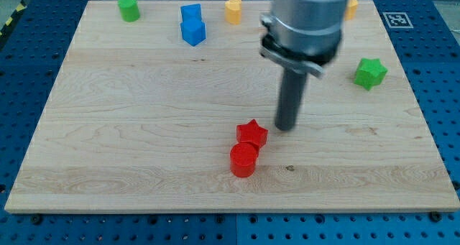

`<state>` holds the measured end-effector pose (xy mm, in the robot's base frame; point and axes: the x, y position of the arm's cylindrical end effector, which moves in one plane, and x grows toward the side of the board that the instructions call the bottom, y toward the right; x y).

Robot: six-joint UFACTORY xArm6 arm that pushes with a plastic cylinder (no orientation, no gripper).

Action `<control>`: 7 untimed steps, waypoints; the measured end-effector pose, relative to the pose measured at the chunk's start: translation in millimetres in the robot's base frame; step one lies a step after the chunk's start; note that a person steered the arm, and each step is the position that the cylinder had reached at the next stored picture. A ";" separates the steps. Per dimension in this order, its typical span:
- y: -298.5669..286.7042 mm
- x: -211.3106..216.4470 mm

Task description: Separate the red star and the red circle

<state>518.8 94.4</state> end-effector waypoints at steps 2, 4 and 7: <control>3.6 28.2; -51.6 29.8; -68.7 32.9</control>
